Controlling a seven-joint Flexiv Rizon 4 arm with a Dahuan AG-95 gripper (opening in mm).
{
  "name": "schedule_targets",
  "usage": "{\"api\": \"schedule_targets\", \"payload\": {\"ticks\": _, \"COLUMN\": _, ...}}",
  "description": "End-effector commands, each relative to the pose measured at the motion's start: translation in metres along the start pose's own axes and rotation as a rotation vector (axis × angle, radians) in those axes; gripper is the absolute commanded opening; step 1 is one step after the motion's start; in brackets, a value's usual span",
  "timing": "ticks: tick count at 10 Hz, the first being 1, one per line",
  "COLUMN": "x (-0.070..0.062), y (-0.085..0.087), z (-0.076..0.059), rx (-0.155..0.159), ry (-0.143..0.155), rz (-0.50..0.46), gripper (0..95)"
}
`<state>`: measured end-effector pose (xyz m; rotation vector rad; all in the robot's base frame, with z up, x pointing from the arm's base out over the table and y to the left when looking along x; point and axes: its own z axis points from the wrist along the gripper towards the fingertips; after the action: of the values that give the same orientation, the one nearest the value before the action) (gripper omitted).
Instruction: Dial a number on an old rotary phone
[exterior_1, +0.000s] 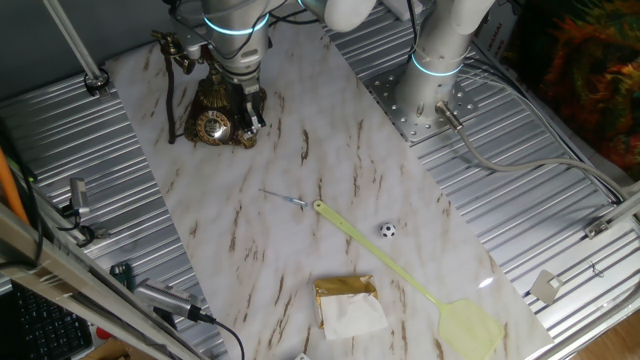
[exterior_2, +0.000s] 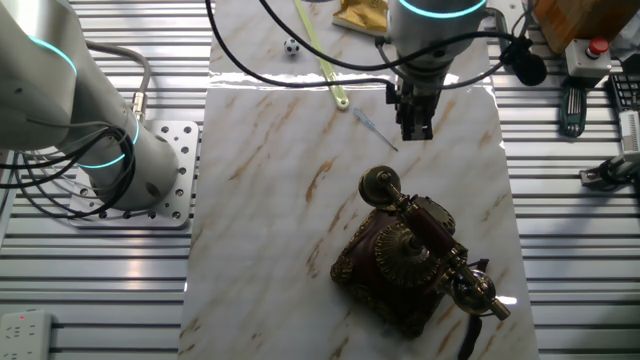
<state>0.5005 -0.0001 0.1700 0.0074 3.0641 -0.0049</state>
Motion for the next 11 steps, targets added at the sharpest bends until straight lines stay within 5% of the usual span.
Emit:
{"api": "schedule_targets", "payload": {"ticks": 1, "x": 0.0004, "y": 0.0001, "z": -0.0001, "rx": -0.001, "ry": 0.005, "rz": 0.003, "gripper": 0.0}}
{"api": "schedule_targets", "payload": {"ticks": 6, "x": 0.0004, "y": 0.0001, "z": -0.0001, "rx": -0.007, "ry": -0.001, "rz": 0.005, "gripper": 0.0}}
{"api": "schedule_targets", "payload": {"ticks": 7, "x": 0.0004, "y": 0.0001, "z": -0.0001, "rx": 0.016, "ry": -0.006, "rz": -0.018, "gripper": 0.0}}
{"api": "schedule_targets", "payload": {"ticks": 8, "x": 0.0004, "y": 0.0001, "z": -0.0001, "rx": 0.007, "ry": 0.001, "rz": -0.07, "gripper": 0.0}}
{"api": "schedule_targets", "payload": {"ticks": 11, "x": 0.0004, "y": 0.0001, "z": -0.0001, "rx": -0.02, "ry": 0.084, "rz": -0.183, "gripper": 0.0}}
